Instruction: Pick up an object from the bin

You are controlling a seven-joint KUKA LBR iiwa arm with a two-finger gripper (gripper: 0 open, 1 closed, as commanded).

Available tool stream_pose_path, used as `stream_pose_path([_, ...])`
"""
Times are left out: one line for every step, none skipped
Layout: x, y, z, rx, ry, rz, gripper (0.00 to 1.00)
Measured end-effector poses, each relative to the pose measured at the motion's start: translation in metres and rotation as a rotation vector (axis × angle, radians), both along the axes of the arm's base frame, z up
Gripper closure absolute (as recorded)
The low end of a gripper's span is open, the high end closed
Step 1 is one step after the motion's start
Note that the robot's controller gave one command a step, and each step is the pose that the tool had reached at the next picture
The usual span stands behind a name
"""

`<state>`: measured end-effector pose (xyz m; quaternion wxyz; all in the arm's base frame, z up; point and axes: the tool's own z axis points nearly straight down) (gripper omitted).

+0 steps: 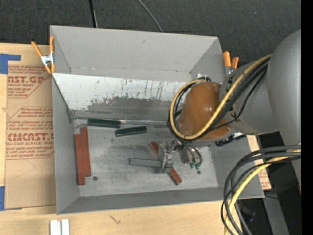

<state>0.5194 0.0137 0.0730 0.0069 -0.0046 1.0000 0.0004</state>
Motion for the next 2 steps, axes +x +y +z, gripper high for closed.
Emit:
stream_pose_path([0.000, 0.000, 0.000, 0.000, 0.000, 0.000, 1.00])
stream_pose_path([0.012, -0.009, 0.048, -0.001, 0.019, 0.004, 1.00])
